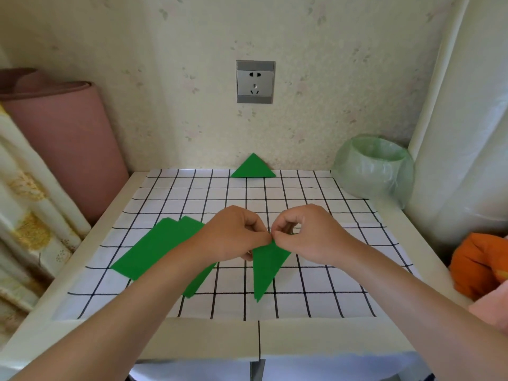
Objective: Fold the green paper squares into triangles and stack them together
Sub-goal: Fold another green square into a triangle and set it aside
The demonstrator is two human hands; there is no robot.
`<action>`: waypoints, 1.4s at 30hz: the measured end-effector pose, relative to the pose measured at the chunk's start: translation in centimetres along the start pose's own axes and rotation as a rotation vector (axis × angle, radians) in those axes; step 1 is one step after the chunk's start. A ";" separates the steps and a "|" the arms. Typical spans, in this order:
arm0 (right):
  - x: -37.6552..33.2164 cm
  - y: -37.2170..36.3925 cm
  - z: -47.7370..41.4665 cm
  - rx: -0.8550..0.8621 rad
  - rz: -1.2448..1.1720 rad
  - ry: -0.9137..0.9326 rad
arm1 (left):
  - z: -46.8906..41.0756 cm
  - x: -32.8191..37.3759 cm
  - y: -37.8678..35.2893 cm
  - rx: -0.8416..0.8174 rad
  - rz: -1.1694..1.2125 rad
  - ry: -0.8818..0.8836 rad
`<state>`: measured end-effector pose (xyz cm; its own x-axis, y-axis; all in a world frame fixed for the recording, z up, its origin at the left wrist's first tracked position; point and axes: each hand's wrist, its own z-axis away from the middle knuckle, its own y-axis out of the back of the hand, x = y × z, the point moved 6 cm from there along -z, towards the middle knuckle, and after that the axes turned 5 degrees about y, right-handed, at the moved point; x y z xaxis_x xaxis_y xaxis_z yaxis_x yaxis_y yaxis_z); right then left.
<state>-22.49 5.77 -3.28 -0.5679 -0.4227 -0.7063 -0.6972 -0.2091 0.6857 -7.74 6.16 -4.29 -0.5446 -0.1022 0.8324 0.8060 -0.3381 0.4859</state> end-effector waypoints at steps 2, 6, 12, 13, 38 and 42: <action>-0.2 -0.1 -0.2 -0.003 0.037 0.010 | 0.1 0.1 0.0 -0.001 -0.017 -0.029; -0.3 -0.1 -0.5 -0.002 0.033 0.013 | 0.3 0.4 0.4 -0.006 -0.033 -0.053; 0.4 0.7 -0.9 0.031 -0.022 -0.034 | 0.1 0.3 2.3 0.008 -0.014 -0.045; 0.7 1.0 -0.9 0.037 -0.032 -0.048 | 0.2 0.2 2.7 0.009 0.000 -0.042; -0.1 -1.1 -1.6 0.018 -0.009 -0.005 | 0.2 1.0 2.8 0.178 -0.281 -0.199; -0.1 -0.5 -1.7 0.056 -0.069 -0.012 | 0.3 0.7 4.3 0.172 -0.220 -0.154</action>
<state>-21.34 4.40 -3.22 -0.5230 -0.3982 -0.7536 -0.7580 -0.1871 0.6249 -4.54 4.88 -1.56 -0.6790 0.1035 0.7268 0.7076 -0.1716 0.6855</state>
